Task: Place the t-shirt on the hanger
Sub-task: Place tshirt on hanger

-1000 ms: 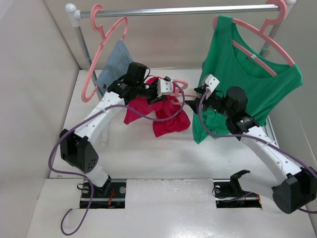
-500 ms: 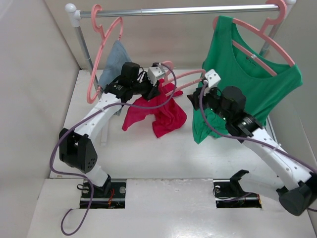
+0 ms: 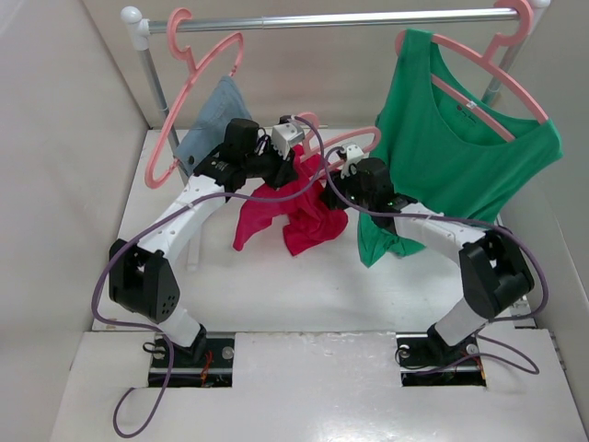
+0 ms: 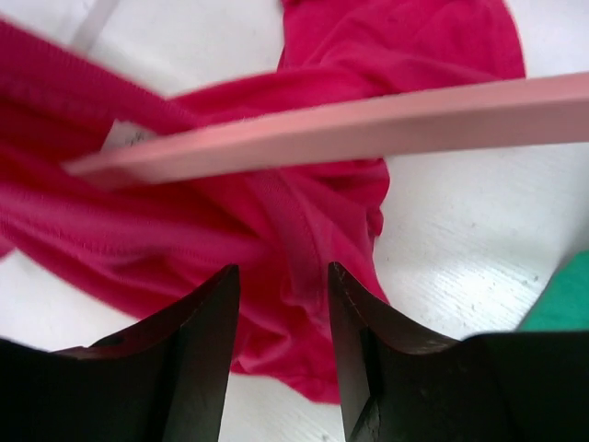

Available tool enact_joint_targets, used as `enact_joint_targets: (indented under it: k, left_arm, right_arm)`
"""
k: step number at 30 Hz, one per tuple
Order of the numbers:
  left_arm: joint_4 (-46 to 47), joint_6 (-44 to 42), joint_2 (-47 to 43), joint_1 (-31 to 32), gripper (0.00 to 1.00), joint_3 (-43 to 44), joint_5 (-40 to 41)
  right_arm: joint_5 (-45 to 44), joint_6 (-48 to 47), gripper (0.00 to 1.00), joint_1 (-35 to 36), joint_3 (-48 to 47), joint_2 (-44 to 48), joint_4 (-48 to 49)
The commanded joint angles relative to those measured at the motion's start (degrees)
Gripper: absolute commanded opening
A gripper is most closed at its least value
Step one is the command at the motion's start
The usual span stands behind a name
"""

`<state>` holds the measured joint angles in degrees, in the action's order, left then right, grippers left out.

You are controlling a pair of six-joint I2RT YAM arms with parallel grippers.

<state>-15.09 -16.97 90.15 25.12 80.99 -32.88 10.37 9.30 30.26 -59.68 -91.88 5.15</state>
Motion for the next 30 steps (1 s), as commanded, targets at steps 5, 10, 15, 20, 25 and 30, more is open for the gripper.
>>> enact_joint_targets:
  k: [5,10,15,20,25,30]
  left_arm:
    - [3.4,1.6,-3.4,-0.2,0.00,-0.2,-1.7]
    - [3.4,2.1,-3.4,-0.2,0.00,-0.2,-1.7]
    - [3.9,2.1,-3.4,-0.2,0.00,0.3,-1.7]
    - [3.9,2.6,-3.4,-0.2,0.00,0.9,-2.8]
    - [1.2,-0.8,-4.7,-2.5,0.00,0.1,-4.7]
    - [-4.5,-14.0,-8.1,-4.4,0.00,-3.0,-10.9]
  right_arm:
    - [-3.3,8.0,0.47,-0.2,0.9,-3.8,11.9]
    - [-7.4,8.7,0.42,-0.2,0.4,-4.9,9.8]
    - [-8.0,9.2,0.42,-0.2,2.5,-4.9,8.2]
    - [0.5,10.4,0.08,-3.3,1.7,-10.5,8.2]
    - [-1.8,13.6,0.00,-11.2,9.3,-5.0,8.2]
    - [-3.2,13.6,0.00,-20.8,16.7,5.6,8.2]
